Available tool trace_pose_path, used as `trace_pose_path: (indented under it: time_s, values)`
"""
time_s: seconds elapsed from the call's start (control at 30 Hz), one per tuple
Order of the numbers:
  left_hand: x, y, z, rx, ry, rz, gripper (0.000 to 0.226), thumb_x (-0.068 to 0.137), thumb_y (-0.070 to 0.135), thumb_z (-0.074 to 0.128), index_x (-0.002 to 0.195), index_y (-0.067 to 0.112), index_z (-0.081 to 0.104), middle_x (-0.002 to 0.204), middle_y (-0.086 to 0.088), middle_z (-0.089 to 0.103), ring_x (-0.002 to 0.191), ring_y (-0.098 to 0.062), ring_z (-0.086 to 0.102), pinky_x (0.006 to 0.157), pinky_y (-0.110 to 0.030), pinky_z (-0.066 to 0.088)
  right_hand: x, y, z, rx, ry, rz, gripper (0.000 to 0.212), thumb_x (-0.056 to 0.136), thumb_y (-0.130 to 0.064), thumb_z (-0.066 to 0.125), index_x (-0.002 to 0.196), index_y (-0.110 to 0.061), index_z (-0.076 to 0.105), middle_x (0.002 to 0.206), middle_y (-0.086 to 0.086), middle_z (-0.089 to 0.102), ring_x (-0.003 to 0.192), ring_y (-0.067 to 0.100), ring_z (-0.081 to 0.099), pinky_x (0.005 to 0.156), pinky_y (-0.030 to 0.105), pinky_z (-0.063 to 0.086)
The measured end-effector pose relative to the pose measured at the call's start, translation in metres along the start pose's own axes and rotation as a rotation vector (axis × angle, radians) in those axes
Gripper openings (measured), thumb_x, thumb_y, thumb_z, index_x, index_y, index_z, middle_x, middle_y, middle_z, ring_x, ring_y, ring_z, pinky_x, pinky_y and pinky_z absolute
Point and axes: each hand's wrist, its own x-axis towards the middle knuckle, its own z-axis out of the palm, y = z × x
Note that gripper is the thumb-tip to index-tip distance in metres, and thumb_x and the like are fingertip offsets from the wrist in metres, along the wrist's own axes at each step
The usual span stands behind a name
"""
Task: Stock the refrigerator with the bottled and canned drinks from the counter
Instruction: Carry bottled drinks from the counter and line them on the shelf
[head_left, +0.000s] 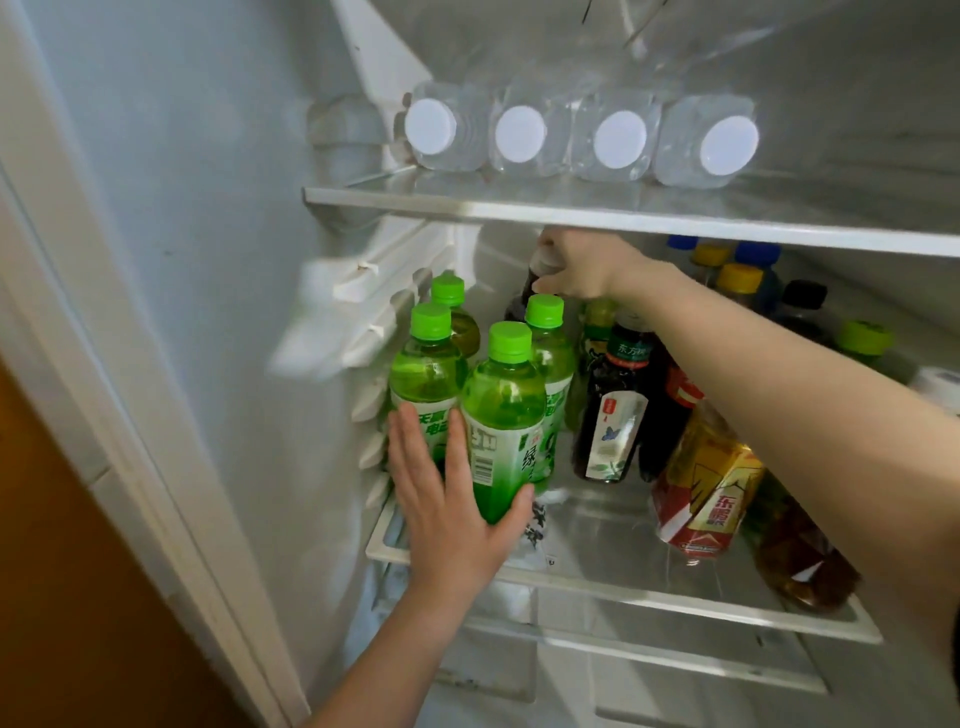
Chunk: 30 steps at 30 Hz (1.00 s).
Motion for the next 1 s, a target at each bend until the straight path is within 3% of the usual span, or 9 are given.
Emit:
trace_pose_path:
  time_s: [0.03,0.1,0.17,0.23,0.4,0.63,0.73,0.9,1.0]
  values:
    - [0.0,0.0,0.001,0.003,0.0,0.002,0.097,0.074,0.061,0.056,0.149,0.019,0.012,0.158,-0.015,-0.006,0.146,-0.034,-0.002,0.118,-0.045,0.005,-0.007,0.002,-0.002,0.036,0.054,0.0,0.021,0.085,-0.02,0.065,0.083,-0.008,0.047,0.079,0.002,0.047,0.083,0.023,0.048,0.068,0.028,0.032]
    - [0.0,0.0,0.001,0.011,-0.003,0.007,0.096,0.075,0.062,0.056,0.149,0.02,0.011,0.157,-0.016,-0.006,0.146,-0.034,-0.003,0.118,-0.045,0.004,-0.022,0.004,-0.007,0.046,0.157,-0.002,0.032,0.086,-0.023,0.065,0.103,0.002,0.053,0.093,0.012,0.054,0.095,0.029,0.052,0.076,0.028,0.032]
    - [0.0,-0.001,0.001,0.01,-0.007,0.009,0.095,0.075,0.061,0.056,0.149,0.019,0.013,0.157,-0.016,-0.006,0.146,-0.034,-0.003,0.118,-0.046,0.005,-0.035,0.005,-0.01,0.017,0.233,-0.009,0.045,0.087,-0.029,0.064,0.121,-0.001,0.052,0.118,0.015,0.057,0.113,0.029,0.051,0.086,0.028,0.034]
    - [0.0,0.0,0.001,0.005,-0.012,0.009,0.094,0.076,0.061,0.056,0.148,0.016,0.016,0.157,-0.017,-0.005,0.146,-0.035,-0.003,0.117,-0.048,0.006,-0.048,0.005,-0.013,0.01,0.293,-0.017,0.052,0.087,-0.032,0.064,0.129,-0.007,0.048,0.13,0.014,0.054,0.121,0.028,0.047,0.092,0.028,0.033]
    - [0.0,-0.001,0.0,0.0,-0.011,0.014,0.092,0.076,0.062,0.055,0.147,0.015,0.02,0.155,-0.019,-0.002,0.145,-0.035,-0.003,0.116,-0.05,0.009,-0.089,-0.001,-0.017,0.054,0.437,-0.065,0.054,0.081,-0.029,0.07,0.128,-0.011,0.051,0.128,0.01,0.056,0.12,0.029,0.05,0.096,0.034,0.04]
    - [0.0,-0.001,0.0,-0.006,-0.018,0.035,0.092,0.077,0.062,0.054,0.147,0.015,0.019,0.155,-0.021,-0.002,0.145,-0.036,-0.003,0.117,-0.05,0.008,-0.146,-0.007,-0.001,0.05,0.63,-0.096,0.046,0.083,-0.024,0.069,0.123,-0.008,0.052,0.116,0.01,0.058,0.105,0.023,0.056,0.079,0.039,0.05]
    - [0.001,0.001,-0.002,-0.001,-0.025,0.03,0.092,0.076,0.062,0.053,0.147,0.014,0.02,0.155,-0.021,-0.002,0.144,-0.038,0.0,0.116,-0.05,0.009,-0.167,-0.008,0.003,0.012,0.716,-0.108,0.043,0.084,-0.022,0.069,0.121,-0.006,0.054,0.117,0.009,0.058,0.105,0.018,0.055,0.075,0.029,0.049]
    - [0.001,0.002,-0.004,0.005,0.017,0.098,0.086,0.079,0.059,0.053,0.143,0.01,0.023,0.151,-0.024,0.005,0.141,-0.045,0.008,0.114,-0.054,0.015,-0.208,-0.016,0.004,0.03,0.878,-0.105,0.042,0.083,-0.017,0.071,0.117,0.002,0.056,0.118,0.016,0.06,0.112,0.016,0.049,0.094,0.01,0.036]
    - [0.001,0.002,-0.003,-0.015,0.034,0.087,0.087,0.077,0.057,0.056,0.142,0.008,0.027,0.151,-0.024,0.007,0.14,-0.045,0.011,0.112,-0.056,0.019,-0.235,-0.024,-0.003,0.077,0.948,-0.076,0.044,0.083,-0.021,0.07,0.117,0.003,0.057,0.115,0.015,0.06,0.111,0.015,0.05,0.096,0.004,0.032]
